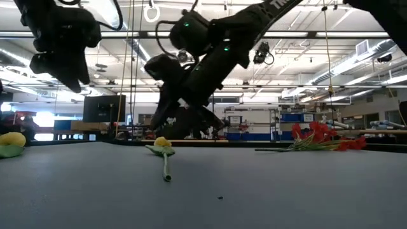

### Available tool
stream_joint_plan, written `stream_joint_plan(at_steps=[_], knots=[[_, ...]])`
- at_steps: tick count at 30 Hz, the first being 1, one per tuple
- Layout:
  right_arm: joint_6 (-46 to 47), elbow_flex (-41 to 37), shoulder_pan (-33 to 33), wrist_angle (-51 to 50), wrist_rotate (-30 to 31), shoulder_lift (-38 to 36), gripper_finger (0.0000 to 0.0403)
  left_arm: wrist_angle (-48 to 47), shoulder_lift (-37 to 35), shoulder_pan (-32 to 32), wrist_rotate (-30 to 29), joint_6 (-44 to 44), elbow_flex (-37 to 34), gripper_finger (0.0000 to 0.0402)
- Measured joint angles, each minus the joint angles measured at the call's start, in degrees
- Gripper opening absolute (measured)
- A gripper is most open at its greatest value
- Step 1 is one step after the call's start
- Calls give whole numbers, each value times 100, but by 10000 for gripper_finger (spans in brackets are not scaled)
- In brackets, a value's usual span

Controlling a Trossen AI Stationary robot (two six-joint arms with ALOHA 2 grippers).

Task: Sort flowers into vase by color
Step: Put the right yellow flower into the yellow vase

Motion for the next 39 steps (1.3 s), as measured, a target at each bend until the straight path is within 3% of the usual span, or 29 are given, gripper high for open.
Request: stream_joint_plan(at_steps=[6,11,19,26,30,34,39], knots=[[-292,843,16,-839,345,637,184,-224,-3,173,209,487,2,237],[-336,1424,20,-1514,552,960,150,-410,-1,234,386,587,2,238],[-117,1437,-24,-1628,572,898,14,-534,-1,234,386,702,2,238],[383,1425,-27,-1542,511,680,6,-569,-106,266,435,1300,2,238],[684,1430,-26,-1549,589,457,32,-573,-254,354,496,1637,4,238],[960,1430,-41,-1614,964,396,92,-580,-420,453,521,1855,9,238],[896,1339,-113,-1394,916,395,164,-590,-576,483,569,1998,11,238]])
